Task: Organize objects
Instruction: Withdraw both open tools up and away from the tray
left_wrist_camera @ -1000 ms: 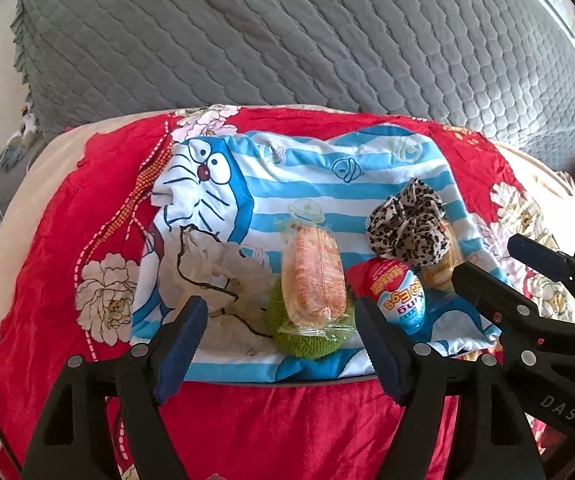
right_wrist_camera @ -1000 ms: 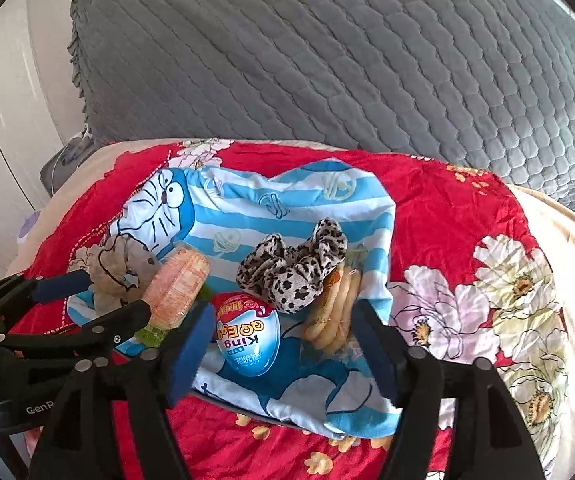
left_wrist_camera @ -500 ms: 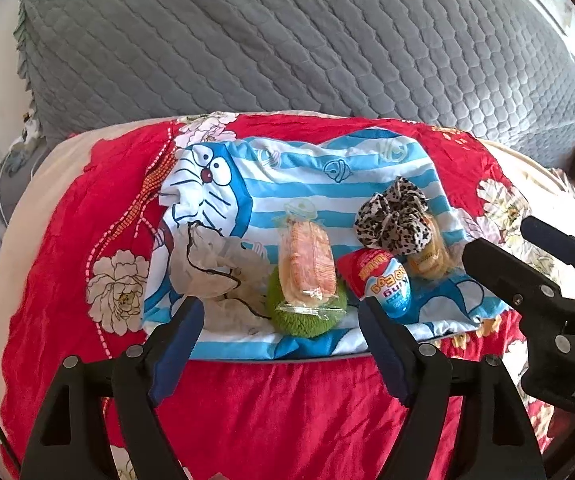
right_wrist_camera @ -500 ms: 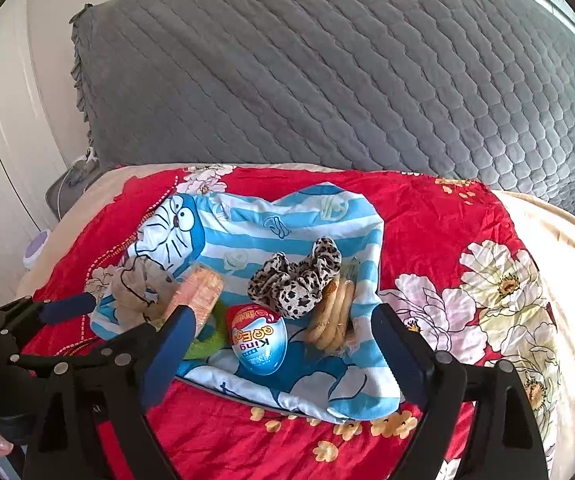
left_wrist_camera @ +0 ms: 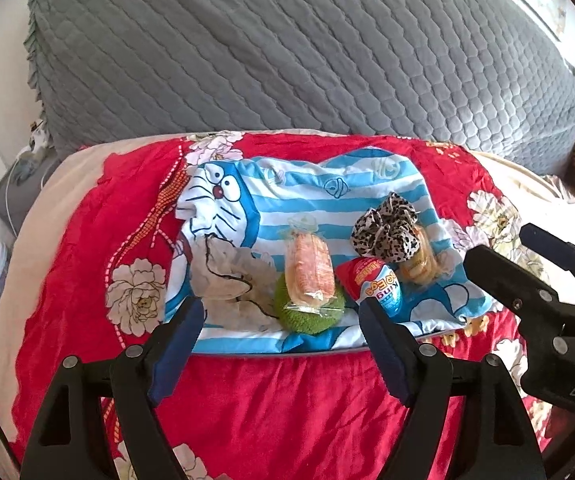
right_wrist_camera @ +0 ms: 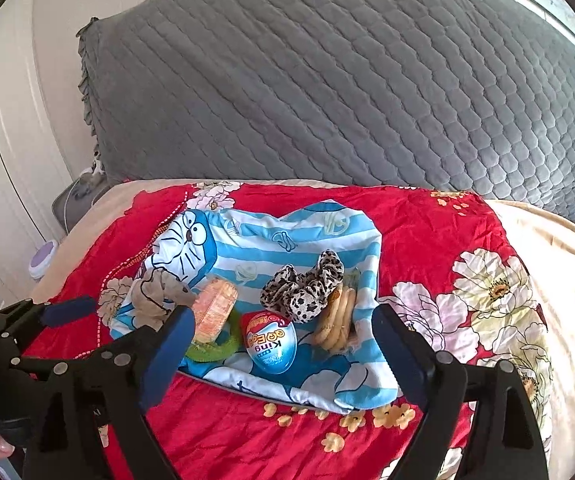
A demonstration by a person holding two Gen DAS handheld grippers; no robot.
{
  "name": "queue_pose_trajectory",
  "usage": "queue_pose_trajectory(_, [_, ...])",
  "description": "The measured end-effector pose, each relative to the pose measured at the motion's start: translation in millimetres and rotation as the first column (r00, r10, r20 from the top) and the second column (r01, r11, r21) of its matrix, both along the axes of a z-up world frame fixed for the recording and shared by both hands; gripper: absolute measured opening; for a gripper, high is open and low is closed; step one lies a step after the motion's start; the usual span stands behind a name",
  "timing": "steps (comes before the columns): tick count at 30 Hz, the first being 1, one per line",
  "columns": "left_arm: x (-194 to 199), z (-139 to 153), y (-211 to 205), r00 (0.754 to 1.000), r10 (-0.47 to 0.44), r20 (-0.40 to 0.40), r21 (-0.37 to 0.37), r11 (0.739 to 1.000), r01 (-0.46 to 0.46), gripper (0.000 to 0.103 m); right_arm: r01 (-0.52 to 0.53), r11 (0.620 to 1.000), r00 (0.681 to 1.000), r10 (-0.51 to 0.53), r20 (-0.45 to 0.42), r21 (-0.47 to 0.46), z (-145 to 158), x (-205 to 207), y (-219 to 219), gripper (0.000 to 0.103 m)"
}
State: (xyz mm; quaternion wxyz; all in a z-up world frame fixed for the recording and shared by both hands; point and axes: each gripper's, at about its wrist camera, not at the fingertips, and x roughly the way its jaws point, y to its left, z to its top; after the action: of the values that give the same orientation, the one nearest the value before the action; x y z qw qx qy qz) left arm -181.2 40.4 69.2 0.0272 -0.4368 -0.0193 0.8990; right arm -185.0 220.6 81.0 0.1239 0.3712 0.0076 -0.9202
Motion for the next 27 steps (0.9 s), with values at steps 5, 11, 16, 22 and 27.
queue_pose_trajectory(5, [8,4,-6,1.0,0.009,-0.006,0.001,1.0,-0.009,0.081,0.003,1.0,1.0,-0.003,-0.015,0.001,6,11,-1,0.09])
queue_pose_trajectory(11, [21,9,-12,1.0,0.011,-0.018,-0.002,1.0,-0.011,0.081,0.023,1.0,0.999,-0.024,-0.043,-0.01,16,23,0,0.09])
queue_pose_trajectory(16, [29,15,-17,0.999,0.026,-0.027,0.005,1.0,-0.026,0.081,0.028,1.0,0.998,-0.028,-0.063,-0.009,26,35,-1,0.09])
queue_pose_trajectory(22, [42,25,-18,0.999,0.02,-0.045,-0.005,1.0,-0.021,0.081,0.026,1.0,0.996,-0.027,-0.081,-0.006,36,50,-1,0.09])
queue_pose_trajectory(27, [55,31,-19,0.998,0.017,-0.055,-0.016,1.0,-0.018,0.081,0.033,0.999,0.995,-0.034,-0.096,-0.016,44,65,0,0.09])
